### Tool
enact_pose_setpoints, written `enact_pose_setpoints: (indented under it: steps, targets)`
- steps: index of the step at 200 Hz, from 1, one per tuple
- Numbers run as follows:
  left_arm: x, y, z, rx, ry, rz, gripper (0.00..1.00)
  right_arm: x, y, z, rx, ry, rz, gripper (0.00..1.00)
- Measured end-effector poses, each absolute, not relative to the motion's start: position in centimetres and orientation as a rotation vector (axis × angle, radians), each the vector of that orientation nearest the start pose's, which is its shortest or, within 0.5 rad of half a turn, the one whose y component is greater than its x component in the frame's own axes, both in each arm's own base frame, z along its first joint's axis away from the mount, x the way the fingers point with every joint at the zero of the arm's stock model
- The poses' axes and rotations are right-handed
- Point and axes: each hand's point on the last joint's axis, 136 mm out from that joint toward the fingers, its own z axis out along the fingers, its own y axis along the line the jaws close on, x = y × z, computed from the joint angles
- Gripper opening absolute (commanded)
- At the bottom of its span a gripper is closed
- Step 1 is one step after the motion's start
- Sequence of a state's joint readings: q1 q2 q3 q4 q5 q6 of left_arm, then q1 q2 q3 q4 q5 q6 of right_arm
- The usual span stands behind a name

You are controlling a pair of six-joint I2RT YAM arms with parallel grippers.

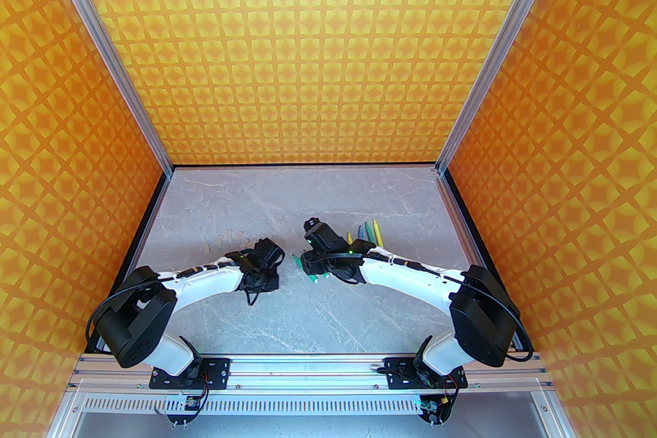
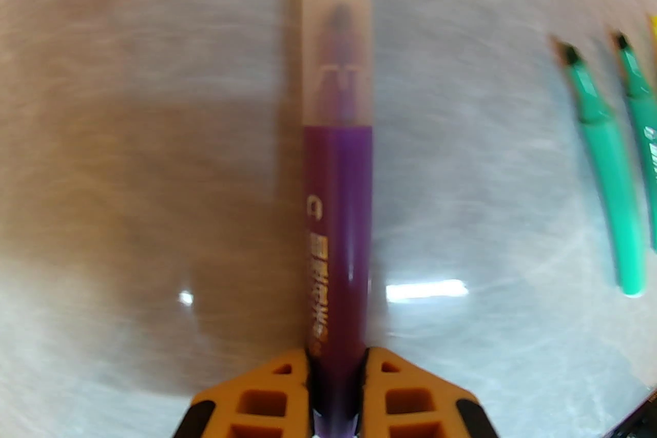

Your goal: Open the pen caps

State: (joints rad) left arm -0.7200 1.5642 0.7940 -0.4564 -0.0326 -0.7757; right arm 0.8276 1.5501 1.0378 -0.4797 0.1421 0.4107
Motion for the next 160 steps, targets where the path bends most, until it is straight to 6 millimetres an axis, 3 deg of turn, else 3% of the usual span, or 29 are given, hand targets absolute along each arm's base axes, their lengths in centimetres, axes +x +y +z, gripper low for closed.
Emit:
enact_pose_setpoints:
  steps: [60, 109, 133, 160]
  targets:
    - [23.5, -22.2, 2.0, -0.066, 2.882, -0.413, 0.31, 28.1, 26.5, 10.1, -0.474, 2.547, 0.268, 0.52]
    - [23.6, -22.1, 2.8, -0.03, 2.876, -0.449, 0.41, 27.8, 26.2, 9.8, -0.475, 2.568, 0.259, 0.52]
    - [25.3, -20.4, 5.5, -0.071, 2.797, -0.502, 0.51, 27.6, 26.3, 9.9, -0.46, 2.589, 0.268, 0.52]
    - [28.1, -16.3, 9.4, -0.171, 2.65, -0.525, 0.62, 27.7, 28.0, 10.2, -0.48, 2.608, 0.268, 0.52]
